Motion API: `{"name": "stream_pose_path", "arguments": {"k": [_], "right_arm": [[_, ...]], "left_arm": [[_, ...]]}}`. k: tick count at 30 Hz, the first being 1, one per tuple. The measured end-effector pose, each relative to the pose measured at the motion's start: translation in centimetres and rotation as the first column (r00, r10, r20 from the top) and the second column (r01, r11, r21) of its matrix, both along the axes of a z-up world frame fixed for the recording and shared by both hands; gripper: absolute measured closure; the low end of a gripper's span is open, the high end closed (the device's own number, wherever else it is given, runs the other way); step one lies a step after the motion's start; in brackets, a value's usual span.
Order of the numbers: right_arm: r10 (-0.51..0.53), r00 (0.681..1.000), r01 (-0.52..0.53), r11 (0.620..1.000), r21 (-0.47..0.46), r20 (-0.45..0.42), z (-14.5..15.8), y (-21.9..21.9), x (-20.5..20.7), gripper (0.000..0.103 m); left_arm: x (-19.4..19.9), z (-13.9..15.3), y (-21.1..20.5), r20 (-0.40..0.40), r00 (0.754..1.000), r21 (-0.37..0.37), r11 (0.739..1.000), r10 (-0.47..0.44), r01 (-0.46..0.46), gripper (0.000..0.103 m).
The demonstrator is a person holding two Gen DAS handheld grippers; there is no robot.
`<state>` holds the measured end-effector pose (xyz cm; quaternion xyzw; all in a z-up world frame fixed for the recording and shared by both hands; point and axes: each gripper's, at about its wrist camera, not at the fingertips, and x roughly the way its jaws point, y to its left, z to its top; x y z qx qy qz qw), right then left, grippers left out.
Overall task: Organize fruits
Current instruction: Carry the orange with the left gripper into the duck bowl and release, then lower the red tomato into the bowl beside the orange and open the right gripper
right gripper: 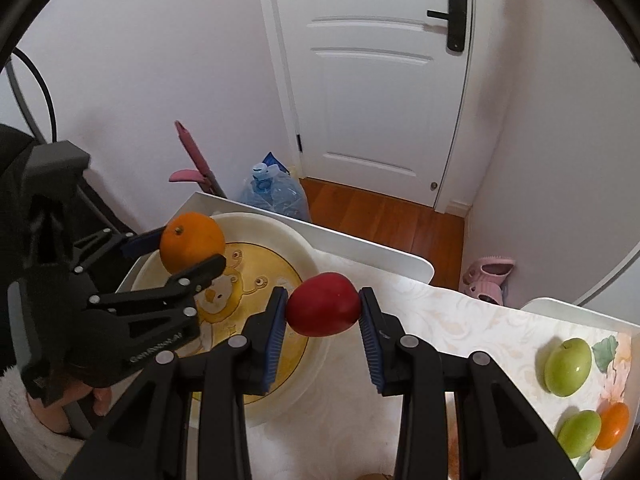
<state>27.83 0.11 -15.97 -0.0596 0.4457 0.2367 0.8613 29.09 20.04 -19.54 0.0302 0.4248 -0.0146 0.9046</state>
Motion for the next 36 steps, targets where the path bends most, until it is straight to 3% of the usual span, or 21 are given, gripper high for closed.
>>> {"name": "stream_pose_path", "arguments": {"k": [4, 6, 7, 8, 11, 23, 36], "right_arm": [[-0.009, 1.000, 0.009, 1.000, -0.008, -0.007, -0.2, -0.1, 0.4, 0.070], [-0.010, 1.000, 0.010, 1.000, -0.012, -0.009, -0.1, -0.3, 0.6, 0.070], [-0.011, 1.000, 0.011, 1.000, -0.012, -0.008, 0.0, -0.4, 0.6, 0.070], [-0.013, 1.000, 0.013, 1.000, -0.012, -0.008, 0.1, -0.5, 0.8, 0.070], [-0.014, 1.000, 0.014, 1.000, -0.006, -0.008, 0.4, -0.7, 0.9, 0.070], [0.114, 0.993, -0.113, 0.994, 0.008, -0.019, 0.9, 0.6, 0.6, 0.070], [0.342, 0.937, -0.345, 0.937, -0.047, -0.066, -2.5, 5.0, 1.7, 0.070]], "left_arm": [[0.4, -0.6, -0.1, -0.019, 1.000, -0.001, 1.000, 0.004, -0.004, 0.038], [0.3, -0.3, 0.0, -0.005, 1.000, -0.012, 1.000, 0.007, -0.007, 0.025], [-0.1, 0.2, 0.0, 0.016, 1.000, -0.015, 1.000, 0.013, -0.013, 0.005], [-0.5, 0.7, 0.1, 0.041, 0.999, -0.015, 1.000, 0.021, -0.021, 0.000], [-1.2, 2.0, 0.6, 0.075, 0.997, -0.022, 0.999, 0.027, -0.025, 0.000], [-5.8, 4.3, 1.4, 0.048, 0.990, -0.024, 0.991, 0.129, -0.128, 0.000], [-9.8, 4.3, 2.1, 0.031, 0.979, -0.032, 0.979, 0.204, -0.203, 0.000]]}}
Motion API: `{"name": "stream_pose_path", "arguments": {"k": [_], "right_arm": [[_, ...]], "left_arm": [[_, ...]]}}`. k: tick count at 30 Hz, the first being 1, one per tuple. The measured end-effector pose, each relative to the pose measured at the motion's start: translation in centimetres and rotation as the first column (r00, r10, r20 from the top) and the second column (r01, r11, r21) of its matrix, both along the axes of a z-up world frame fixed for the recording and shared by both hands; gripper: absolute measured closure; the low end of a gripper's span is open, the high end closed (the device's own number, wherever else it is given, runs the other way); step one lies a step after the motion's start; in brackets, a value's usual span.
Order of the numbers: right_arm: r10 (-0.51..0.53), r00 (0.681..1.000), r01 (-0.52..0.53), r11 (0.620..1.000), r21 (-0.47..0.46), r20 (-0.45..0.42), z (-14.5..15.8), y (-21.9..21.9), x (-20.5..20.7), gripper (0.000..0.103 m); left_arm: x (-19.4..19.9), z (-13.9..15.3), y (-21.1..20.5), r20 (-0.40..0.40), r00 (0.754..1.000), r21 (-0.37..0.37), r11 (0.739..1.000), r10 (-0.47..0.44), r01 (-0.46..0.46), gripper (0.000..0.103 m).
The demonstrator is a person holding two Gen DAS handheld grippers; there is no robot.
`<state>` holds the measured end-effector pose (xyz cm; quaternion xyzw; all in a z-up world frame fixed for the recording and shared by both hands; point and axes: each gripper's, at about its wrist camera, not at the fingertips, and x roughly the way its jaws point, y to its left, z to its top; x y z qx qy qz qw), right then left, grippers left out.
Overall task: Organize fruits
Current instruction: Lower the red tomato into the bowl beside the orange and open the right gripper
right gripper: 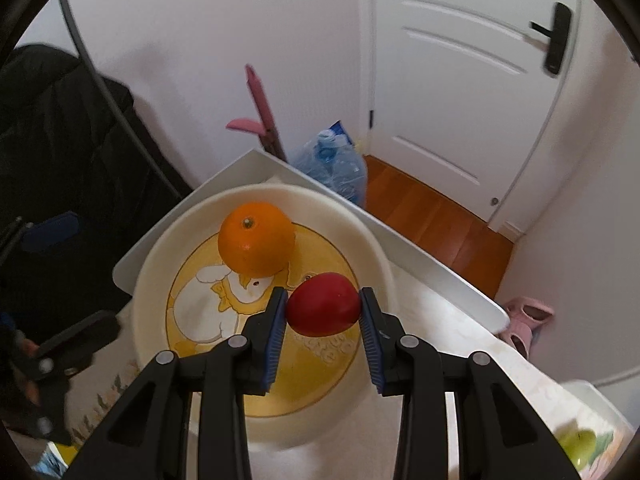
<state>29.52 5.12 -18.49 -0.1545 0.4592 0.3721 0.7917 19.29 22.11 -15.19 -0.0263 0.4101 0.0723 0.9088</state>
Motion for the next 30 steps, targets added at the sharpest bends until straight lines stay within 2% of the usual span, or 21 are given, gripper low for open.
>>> {"name": "stream_pose_path", "arguments": {"k": [5, 11, 12, 14, 15, 16, 20, 25, 30], "right_arm": [[0.040, 0.999, -0.040, 0.999, -0.028, -0.012, -2.1, 1.4, 0.8, 0.070], [0.055, 0.998, -0.055, 0.997, -0.052, 0.004, -2.6, 2.1, 1.1, 0.068], [0.051, 0.999, -0.050, 0.998, -0.049, 0.011, -2.5, 2.0, 1.1, 0.061], [0.057, 0.998, -0.057, 0.998, -0.016, 0.000, -2.0, 1.7, 1.1, 0.027], [0.058, 0.998, -0.059, 0.998, -0.007, -0.007, -2.0, 1.8, 1.1, 0.018], [0.052, 0.999, -0.052, 0.999, -0.011, 0.001, -1.8, 1.7, 1.0, 0.005], [0.047, 0.999, -0.047, 0.999, -0.002, 0.015, -1.3, 1.5, 0.3, 0.001], [0.031, 0.999, -0.031, 1.000, 0.004, 0.016, -0.5, 0.8, -0.4, 0.001], [0.010, 0.999, -0.011, 1.000, 0.011, 0.035, 1.6, 0.2, -1.7, 0.001]], "left_arm": [[-0.2, -1.2, 0.3, -0.019, 1.000, -0.018, 1.000, 0.017, -0.018, 0.000], [0.3, -1.7, 0.6, -0.030, 0.999, -0.032, 0.999, 0.032, -0.033, 0.000], [0.3, -1.7, 0.6, -0.029, 0.999, -0.035, 0.999, 0.034, -0.035, 0.000], [0.1, -1.6, 0.7, -0.029, 0.999, -0.039, 0.998, 0.039, -0.041, 0.000], [0.1, -1.5, 0.7, -0.030, 0.999, -0.040, 0.998, 0.041, -0.042, 0.000], [0.0, -1.5, 0.7, -0.032, 0.999, -0.041, 0.998, 0.041, -0.042, 0.000], [-0.5, -1.2, 0.8, -0.036, 0.999, -0.038, 0.999, 0.037, -0.038, 0.000], [-1.2, -0.1, 0.6, -0.025, 0.999, -0.030, 0.999, 0.030, -0.030, 0.000], [-2.0, 1.7, 0.3, -0.002, 1.000, -0.016, 1.000, 0.023, -0.023, 0.000]]}}
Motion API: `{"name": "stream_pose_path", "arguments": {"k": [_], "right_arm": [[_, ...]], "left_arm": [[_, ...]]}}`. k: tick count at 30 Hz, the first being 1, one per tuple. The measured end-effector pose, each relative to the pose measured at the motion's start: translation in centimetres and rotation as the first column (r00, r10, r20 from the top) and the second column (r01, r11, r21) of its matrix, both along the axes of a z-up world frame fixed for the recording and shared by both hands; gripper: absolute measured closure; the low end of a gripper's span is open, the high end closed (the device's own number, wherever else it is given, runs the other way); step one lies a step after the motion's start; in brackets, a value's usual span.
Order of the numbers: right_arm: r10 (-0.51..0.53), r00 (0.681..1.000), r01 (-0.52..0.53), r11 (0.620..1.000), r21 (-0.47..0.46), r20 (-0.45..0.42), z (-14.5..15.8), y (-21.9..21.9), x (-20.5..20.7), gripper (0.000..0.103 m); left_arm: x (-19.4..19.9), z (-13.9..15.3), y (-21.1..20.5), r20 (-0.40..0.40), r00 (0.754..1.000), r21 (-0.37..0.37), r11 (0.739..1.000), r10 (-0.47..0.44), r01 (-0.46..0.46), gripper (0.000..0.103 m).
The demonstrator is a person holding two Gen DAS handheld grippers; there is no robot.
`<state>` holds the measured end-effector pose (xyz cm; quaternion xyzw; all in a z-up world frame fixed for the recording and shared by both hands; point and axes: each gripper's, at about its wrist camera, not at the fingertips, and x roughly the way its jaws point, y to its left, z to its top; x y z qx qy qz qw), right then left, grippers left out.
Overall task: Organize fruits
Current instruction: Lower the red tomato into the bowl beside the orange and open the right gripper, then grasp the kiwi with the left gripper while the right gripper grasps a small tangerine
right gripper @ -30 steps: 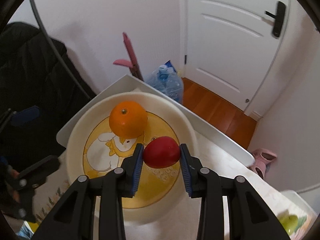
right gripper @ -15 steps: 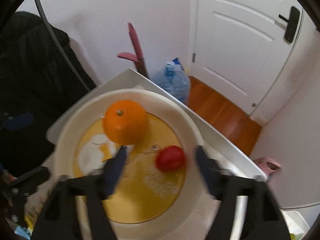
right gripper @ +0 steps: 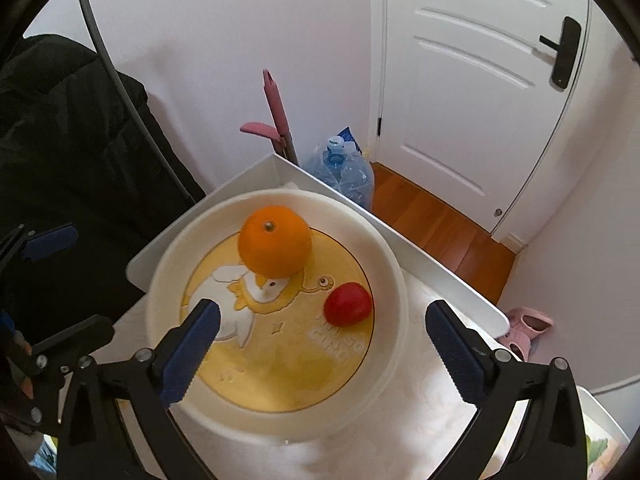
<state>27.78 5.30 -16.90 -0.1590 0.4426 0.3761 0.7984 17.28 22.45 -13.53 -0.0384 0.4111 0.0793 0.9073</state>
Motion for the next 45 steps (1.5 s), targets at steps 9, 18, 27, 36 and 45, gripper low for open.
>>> {"name": "stream_pose_path", "arguments": {"k": [9, 18, 27, 36, 45], "right_arm": [[-0.076, 0.996, 0.075, 0.997, 0.025, 0.035, 5.0, -2.8, -3.9, 0.001], [-0.248, 0.969, 0.247, 0.966, 0.083, 0.007, 9.1, -9.2, -8.0, 0.001], [-0.448, 0.892, 0.443, 0.893, 0.086, 0.058, 11.1, -18.8, -11.4, 0.001], [-0.500, 0.865, 0.496, 0.866, 0.066, 0.051, 9.3, -27.3, -13.5, 0.001], [-0.473, 0.877, 0.473, 0.881, 0.017, 0.079, 4.4, -32.9, -14.5, 0.001]], "left_arm": [[-2.7, 5.0, -1.8, 0.078, 0.996, 0.036, 0.998, -0.052, 0.050, 0.000], [-4.5, 7.9, -5.3, 0.116, 0.981, 0.011, 0.988, -0.155, 0.155, 0.000], [-5.6, 8.8, -10.9, 0.139, 0.965, -0.004, 0.975, -0.221, 0.223, 0.000], [-7.0, 6.8, -18.0, 0.116, 0.973, 0.002, 0.980, -0.200, 0.201, 0.000], [-7.4, 1.1, -23.1, 0.101, 0.981, 0.026, 0.986, -0.165, 0.163, 0.000]]}}
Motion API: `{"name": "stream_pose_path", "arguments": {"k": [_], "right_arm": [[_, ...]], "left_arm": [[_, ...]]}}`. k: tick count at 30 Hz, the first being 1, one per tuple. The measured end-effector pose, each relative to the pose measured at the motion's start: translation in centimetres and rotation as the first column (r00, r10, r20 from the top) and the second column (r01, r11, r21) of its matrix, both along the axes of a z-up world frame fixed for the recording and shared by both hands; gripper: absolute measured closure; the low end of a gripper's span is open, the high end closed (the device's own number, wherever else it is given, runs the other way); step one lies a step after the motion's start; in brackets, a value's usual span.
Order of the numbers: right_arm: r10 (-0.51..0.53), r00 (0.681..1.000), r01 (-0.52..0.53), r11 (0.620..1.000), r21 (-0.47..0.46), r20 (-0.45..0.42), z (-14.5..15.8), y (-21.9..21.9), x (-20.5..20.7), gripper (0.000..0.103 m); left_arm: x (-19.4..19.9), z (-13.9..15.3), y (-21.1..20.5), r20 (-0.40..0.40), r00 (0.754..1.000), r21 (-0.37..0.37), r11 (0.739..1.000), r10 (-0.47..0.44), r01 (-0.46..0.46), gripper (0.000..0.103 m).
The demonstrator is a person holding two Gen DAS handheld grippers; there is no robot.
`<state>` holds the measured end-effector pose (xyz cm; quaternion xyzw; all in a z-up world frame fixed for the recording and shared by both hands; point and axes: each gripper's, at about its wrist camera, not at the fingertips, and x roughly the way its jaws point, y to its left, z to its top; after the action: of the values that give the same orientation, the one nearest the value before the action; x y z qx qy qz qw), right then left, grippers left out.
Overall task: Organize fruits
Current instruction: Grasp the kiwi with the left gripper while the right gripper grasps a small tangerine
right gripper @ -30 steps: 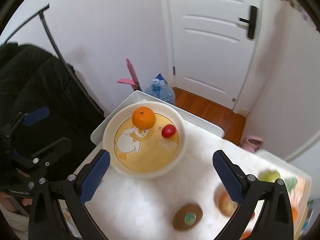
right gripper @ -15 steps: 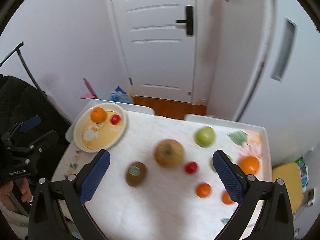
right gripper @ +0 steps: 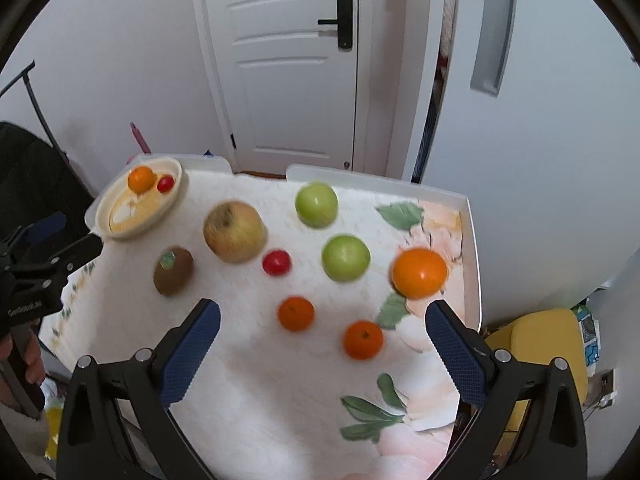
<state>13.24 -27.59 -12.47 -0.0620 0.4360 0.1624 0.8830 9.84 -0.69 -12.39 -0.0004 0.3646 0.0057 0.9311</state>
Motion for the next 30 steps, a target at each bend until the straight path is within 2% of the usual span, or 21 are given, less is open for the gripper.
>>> {"name": "stream_pose_path", "arguments": {"k": [7, 11, 13, 15, 16, 17, 21, 24, 25, 28, 30], "right_arm": [[0.028, 1.000, -0.028, 1.000, -0.005, 0.002, -4.0, -2.1, -0.1, 0.001], [0.036, 0.999, -0.036, 0.999, 0.004, -0.008, -5.8, -2.6, 0.3, 0.001], [0.039, 0.999, -0.039, 0.999, 0.006, -0.015, -6.7, -2.7, 0.5, 0.001], [0.039, 0.999, -0.039, 0.999, -0.003, -0.021, -7.4, -2.7, 0.6, 0.001], [0.040, 0.999, -0.040, 0.999, -0.005, -0.024, -7.7, -2.6, 0.7, 0.002], [0.040, 0.999, -0.040, 0.999, -0.005, -0.030, -8.0, -2.6, 0.7, 0.004], [0.040, 0.997, -0.041, 0.999, -0.010, -0.059, -9.3, -2.5, 0.7, 0.010], [0.041, 0.997, -0.042, 0.999, -0.013, -0.070, -9.9, -2.6, 0.8, 0.012], [0.040, 0.997, -0.041, 0.999, -0.013, -0.073, -10.1, -2.7, 0.8, 0.012], [0.040, 0.996, -0.041, 0.999, -0.015, -0.076, -10.3, -2.7, 0.9, 0.012], [0.043, 0.996, -0.044, 0.999, -0.017, -0.074, -10.4, -2.6, 1.0, 0.012]], "left_arm": [[1.4, -4.3, -1.9, -0.001, 1.000, 0.046, 0.999, 0.014, -0.014, 0.000], [2.3, -6.5, -2.1, -0.021, 1.000, 0.060, 0.998, 0.021, -0.020, 0.007], [2.7, -7.5, -2.1, -0.032, 0.999, 0.068, 0.997, 0.023, -0.020, 0.008], [3.0, -8.3, -2.0, -0.040, 0.999, 0.076, 0.997, 0.022, -0.019, 0.013], [3.1, -8.6, -2.0, -0.046, 0.999, 0.077, 0.997, 0.020, -0.017, 0.020], [3.3, -8.9, -2.0, -0.057, 0.998, 0.081, 0.997, 0.018, -0.013, 0.023], [3.8, -10.0, -2.2, -0.083, 0.997, 0.111, 0.994, 0.001, 0.008, 0.029], [4.0, -10.2, -2.3, -0.088, 0.996, 0.117, 0.993, -0.004, 0.015, 0.029], [4.2, -10.3, -2.2, -0.091, 0.996, 0.113, 0.994, -0.003, 0.013, 0.032], [4.8, -10.6, -2.2, -0.108, 0.994, 0.111, 0.994, 0.001, 0.011, 0.047], [5.0, -10.8, -2.2, -0.121, 0.993, 0.109, 0.994, -0.001, 0.014, 0.049]]}}
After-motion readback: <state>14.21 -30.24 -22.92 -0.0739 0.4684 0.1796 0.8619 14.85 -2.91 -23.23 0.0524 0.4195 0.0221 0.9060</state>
